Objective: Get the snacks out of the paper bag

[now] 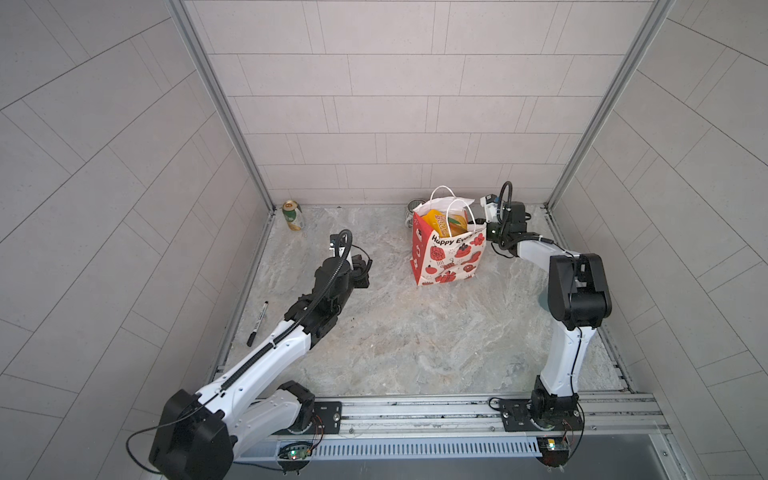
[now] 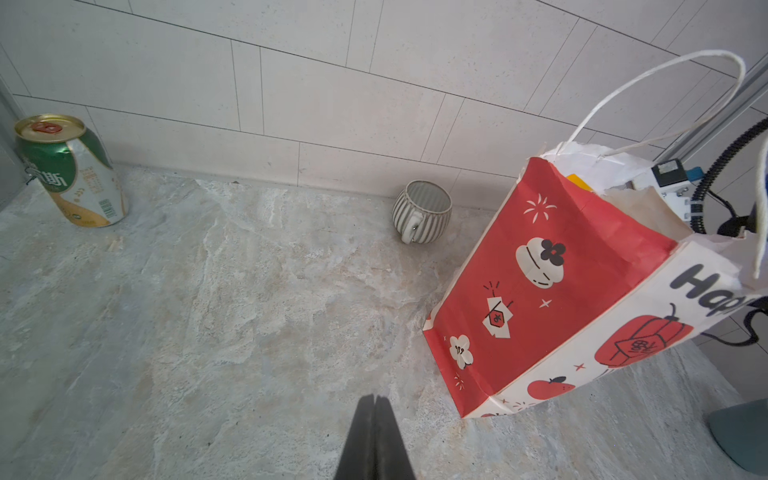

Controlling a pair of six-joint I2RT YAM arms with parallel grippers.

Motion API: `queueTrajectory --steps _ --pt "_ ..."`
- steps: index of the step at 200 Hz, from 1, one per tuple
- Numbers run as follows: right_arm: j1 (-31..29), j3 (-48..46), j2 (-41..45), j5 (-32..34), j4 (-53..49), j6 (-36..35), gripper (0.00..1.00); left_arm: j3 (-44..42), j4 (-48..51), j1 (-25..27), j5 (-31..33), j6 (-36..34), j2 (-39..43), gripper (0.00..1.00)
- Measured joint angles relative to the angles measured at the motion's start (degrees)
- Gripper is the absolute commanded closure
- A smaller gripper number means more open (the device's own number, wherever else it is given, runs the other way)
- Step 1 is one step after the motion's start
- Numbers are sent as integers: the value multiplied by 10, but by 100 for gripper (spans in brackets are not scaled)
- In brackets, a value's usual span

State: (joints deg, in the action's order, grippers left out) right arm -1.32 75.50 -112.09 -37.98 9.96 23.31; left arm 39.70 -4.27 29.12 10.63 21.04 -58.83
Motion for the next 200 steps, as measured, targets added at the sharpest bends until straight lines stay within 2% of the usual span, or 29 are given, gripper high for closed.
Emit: queueTrajectory --steps 41,66,137,174,200 --pt "-59 -131 118 95 19 53 93 -4 42 0 13 13 24 100" --pt "-92 -179 162 123 33 75 91 -5 56 0 20 15 27 100" --pt "-140 -184 149 112 82 118 84 -19 46 0 26 14 24 100" --pt "-143 -173 174 117 30 129 73 -18 50 0 33 12 24 99" --pt "-100 -160 251 143 -38 125 60 -10 56 0 26 9 18 98"
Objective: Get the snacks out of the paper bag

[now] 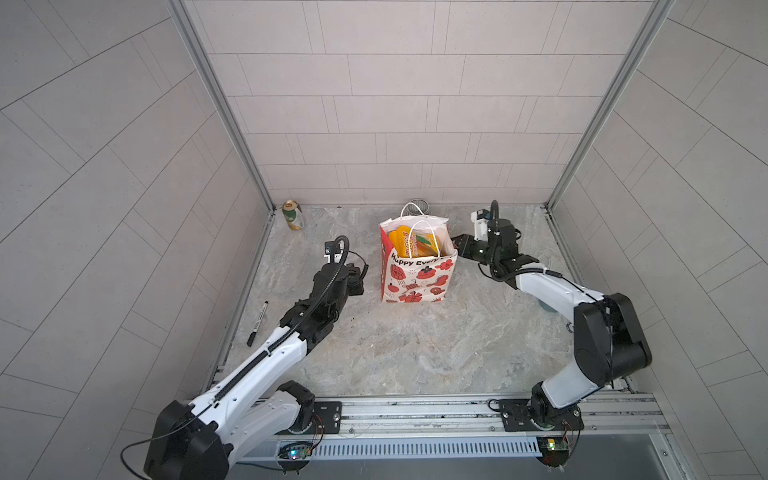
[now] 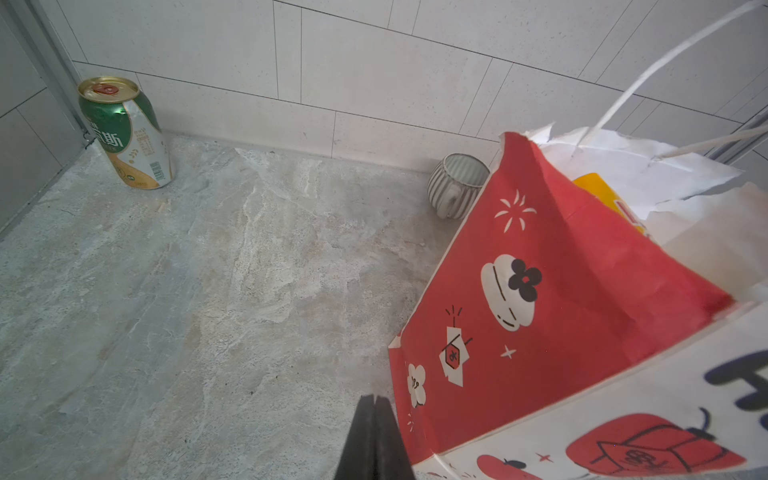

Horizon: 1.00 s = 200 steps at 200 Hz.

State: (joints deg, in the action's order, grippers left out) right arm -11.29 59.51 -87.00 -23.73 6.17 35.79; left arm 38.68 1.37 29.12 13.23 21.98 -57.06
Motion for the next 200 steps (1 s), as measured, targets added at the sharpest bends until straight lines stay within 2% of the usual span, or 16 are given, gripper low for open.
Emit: queueTrajectory --steps 17,24,49,73,96,121,149,200 --pt "24 51 40 22 -50 -25 42 9 2 0 -10 -4 -12 95" --pt "27 77 51 25 -68 -39 38 14 3 0 -16 -5 -19 95" --pt "10 214 47 15 -173 -113 37 40 16 0 -40 -15 -46 87" --pt "-20 362 -12 2 -302 -198 36 63 27 0 -62 -22 -56 64" --pt "-55 447 -77 8 -425 -288 34 76 33 0 -79 -39 -55 56" --pt "-78 499 -141 15 -522 -371 30 87 45 0 -91 -51 -55 52" --pt "-77 558 -202 39 -596 -450 29 99 59 2 -103 -64 -55 51" --pt "-73 679 -296 58 -657 -523 28 99 62 2 -106 -73 -55 50"
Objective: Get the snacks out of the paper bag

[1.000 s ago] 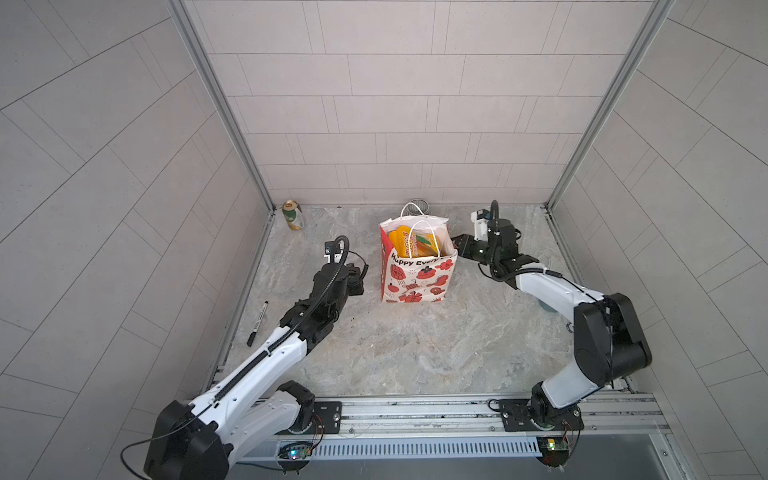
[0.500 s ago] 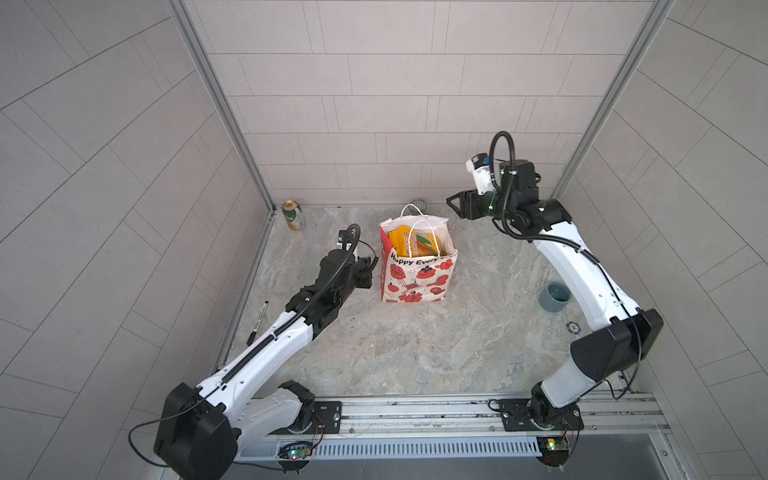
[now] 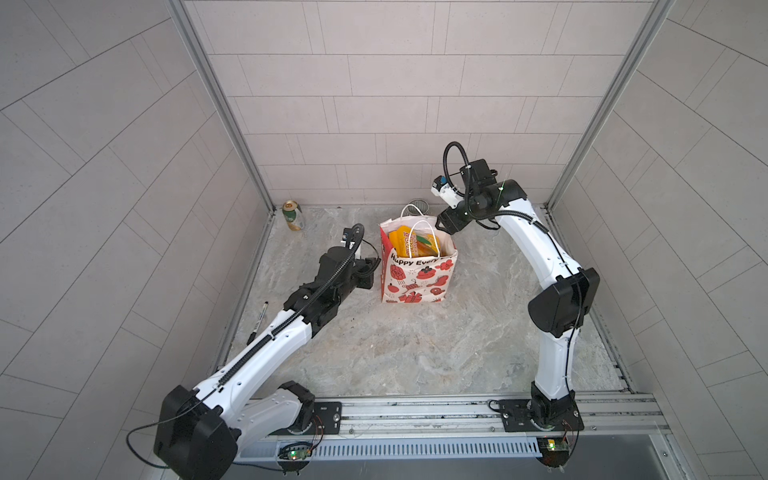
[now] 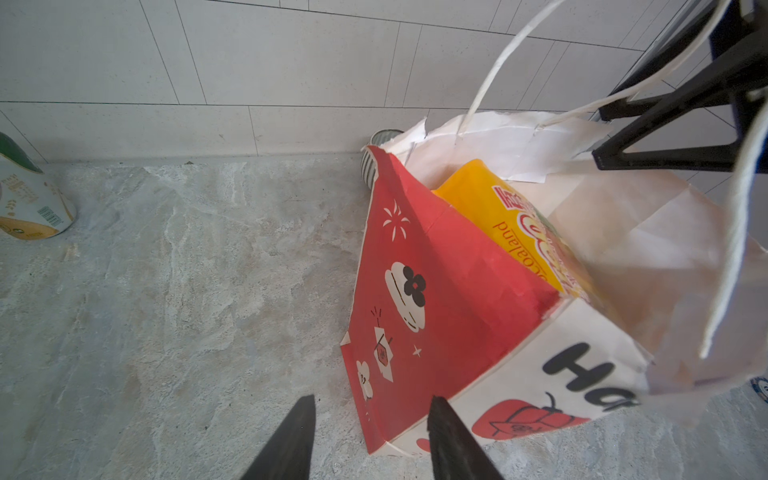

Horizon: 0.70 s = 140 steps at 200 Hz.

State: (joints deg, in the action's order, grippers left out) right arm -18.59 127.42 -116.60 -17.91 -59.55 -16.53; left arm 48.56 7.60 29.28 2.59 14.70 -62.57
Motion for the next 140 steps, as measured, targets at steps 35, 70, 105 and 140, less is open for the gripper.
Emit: queueTrajectory --steps 35,70,105,140 --pt "0 87 -72 -33 -37 -49 44 0 -3 0 -5 -3 0 51" --pt "0 136 -116 -57 -68 -87 78 0 -8 0 -10 -11 0 50" --pt "0 144 -118 -70 -85 -114 93 0 -19 0 -14 -17 0 50" --pt "0 145 -118 -85 -93 -129 100 2 -32 0 -13 -24 -8 50"
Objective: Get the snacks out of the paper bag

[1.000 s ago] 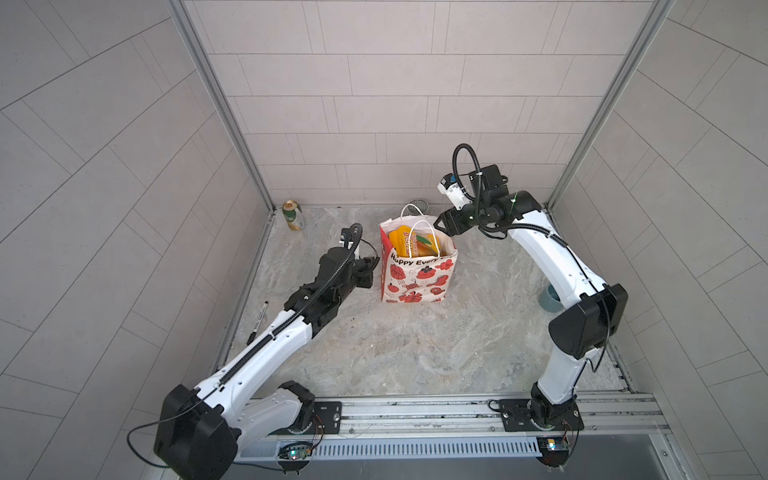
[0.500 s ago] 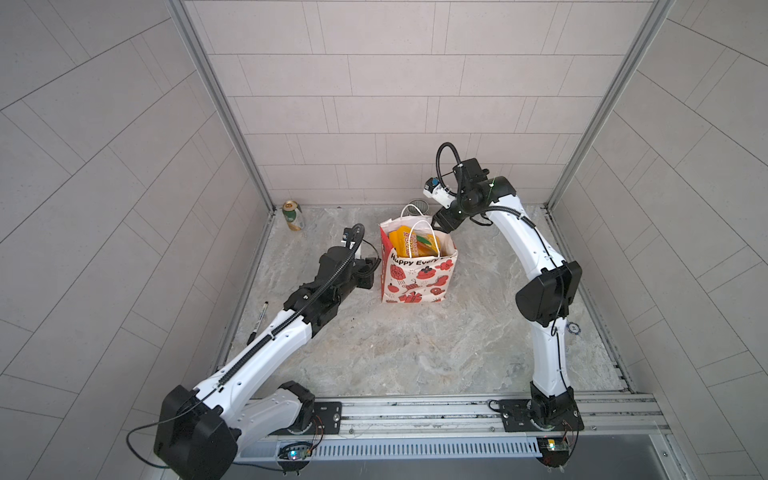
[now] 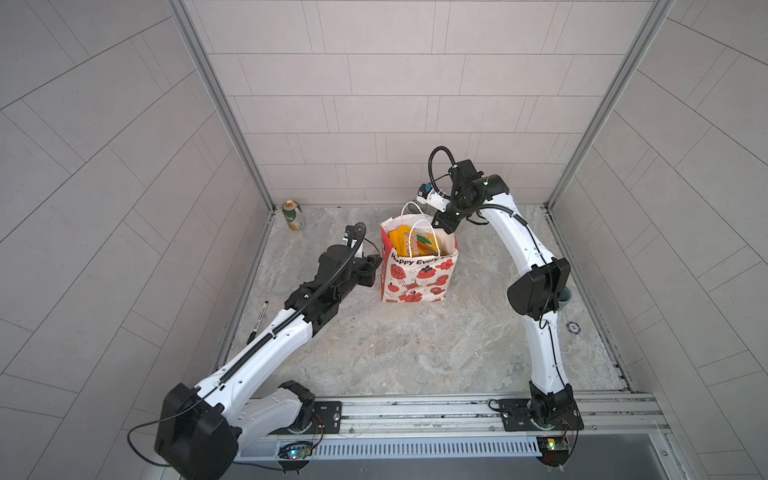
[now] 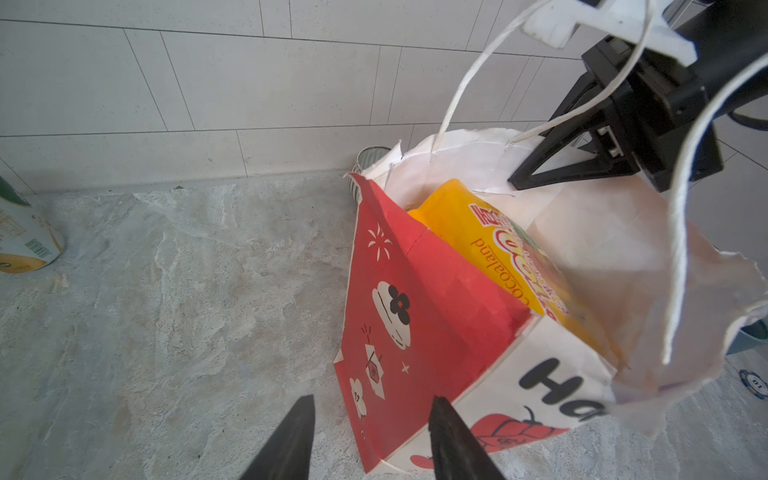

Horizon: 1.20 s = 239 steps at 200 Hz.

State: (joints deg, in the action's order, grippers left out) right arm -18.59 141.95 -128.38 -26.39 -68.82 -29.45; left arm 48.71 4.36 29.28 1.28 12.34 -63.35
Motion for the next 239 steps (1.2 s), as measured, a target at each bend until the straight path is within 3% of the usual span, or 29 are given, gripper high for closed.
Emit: queueTrajectory --steps 37,83,184,239 --pt "1 0 0 5 5 6 100 21 -11 0 20 -7 -20 49" --pt "13 6 -2 21 17 72 100 93 -24 -7 48 -15 -59 49" --pt "34 81 -14 58 66 148 100 317 37 -26 12 -75 -164 52" --pt "22 -91 83 57 149 156 100 296 96 28 -9 -85 -149 52"
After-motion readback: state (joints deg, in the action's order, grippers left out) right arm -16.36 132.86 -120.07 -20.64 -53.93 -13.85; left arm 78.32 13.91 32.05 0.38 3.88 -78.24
